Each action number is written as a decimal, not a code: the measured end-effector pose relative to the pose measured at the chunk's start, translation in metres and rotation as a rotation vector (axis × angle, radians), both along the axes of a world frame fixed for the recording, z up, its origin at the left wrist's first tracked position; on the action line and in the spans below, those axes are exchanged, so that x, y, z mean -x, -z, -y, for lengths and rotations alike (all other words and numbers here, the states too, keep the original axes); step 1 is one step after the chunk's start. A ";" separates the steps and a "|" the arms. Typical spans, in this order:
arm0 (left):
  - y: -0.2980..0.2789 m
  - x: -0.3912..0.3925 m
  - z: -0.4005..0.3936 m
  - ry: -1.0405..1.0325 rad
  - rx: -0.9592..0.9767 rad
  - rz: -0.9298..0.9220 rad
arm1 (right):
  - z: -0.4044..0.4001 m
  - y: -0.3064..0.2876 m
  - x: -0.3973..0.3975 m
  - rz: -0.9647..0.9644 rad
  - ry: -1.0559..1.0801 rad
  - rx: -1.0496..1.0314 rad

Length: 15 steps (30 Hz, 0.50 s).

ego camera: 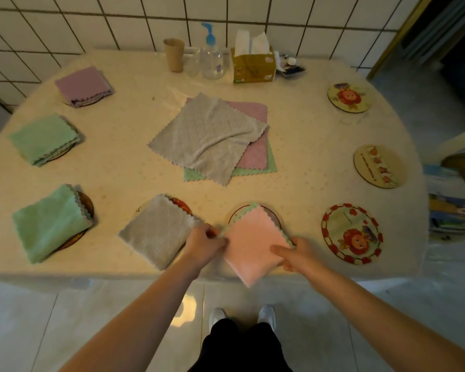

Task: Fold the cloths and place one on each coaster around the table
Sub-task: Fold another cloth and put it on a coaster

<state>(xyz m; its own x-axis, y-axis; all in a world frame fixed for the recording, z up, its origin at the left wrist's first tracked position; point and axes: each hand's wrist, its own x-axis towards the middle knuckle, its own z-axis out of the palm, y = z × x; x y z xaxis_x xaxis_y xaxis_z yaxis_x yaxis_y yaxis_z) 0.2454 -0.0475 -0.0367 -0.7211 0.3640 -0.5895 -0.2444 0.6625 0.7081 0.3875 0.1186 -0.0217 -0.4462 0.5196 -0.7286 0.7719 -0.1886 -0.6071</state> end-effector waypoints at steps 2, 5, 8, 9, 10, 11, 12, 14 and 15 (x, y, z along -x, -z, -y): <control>-0.001 0.009 -0.002 -0.064 -0.091 0.048 | -0.005 -0.002 0.005 -0.039 0.090 0.014; 0.002 0.022 -0.009 -0.086 -0.145 0.089 | -0.014 -0.004 0.013 -0.070 0.151 0.051; 0.010 0.027 -0.018 -0.103 -0.128 0.096 | -0.022 0.004 0.020 -0.051 0.138 0.039; 0.014 0.028 -0.020 -0.103 -0.105 0.087 | -0.024 0.007 0.022 -0.034 0.129 0.024; 0.018 0.030 -0.025 -0.099 -0.077 0.078 | -0.029 0.011 0.024 -0.015 0.116 0.001; 0.022 0.031 -0.024 -0.089 -0.048 0.066 | -0.031 0.014 0.024 0.003 0.082 -0.029; 0.024 0.031 -0.021 -0.064 -0.011 0.045 | -0.032 0.017 0.023 0.016 0.043 -0.058; 0.027 0.033 -0.019 0.035 0.070 -0.039 | -0.038 0.022 0.020 0.039 -0.020 -0.101; 0.029 0.032 -0.020 0.089 0.118 -0.093 | -0.041 0.025 0.018 0.045 -0.042 -0.102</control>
<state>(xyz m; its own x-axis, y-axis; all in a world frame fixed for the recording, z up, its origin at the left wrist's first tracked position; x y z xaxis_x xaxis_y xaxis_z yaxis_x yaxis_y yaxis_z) 0.2132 -0.0278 -0.0657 -0.7427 0.3608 -0.5642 -0.1182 0.7586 0.6407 0.3696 0.1598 -0.0467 -0.4369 0.5738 -0.6927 0.8048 -0.0946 -0.5860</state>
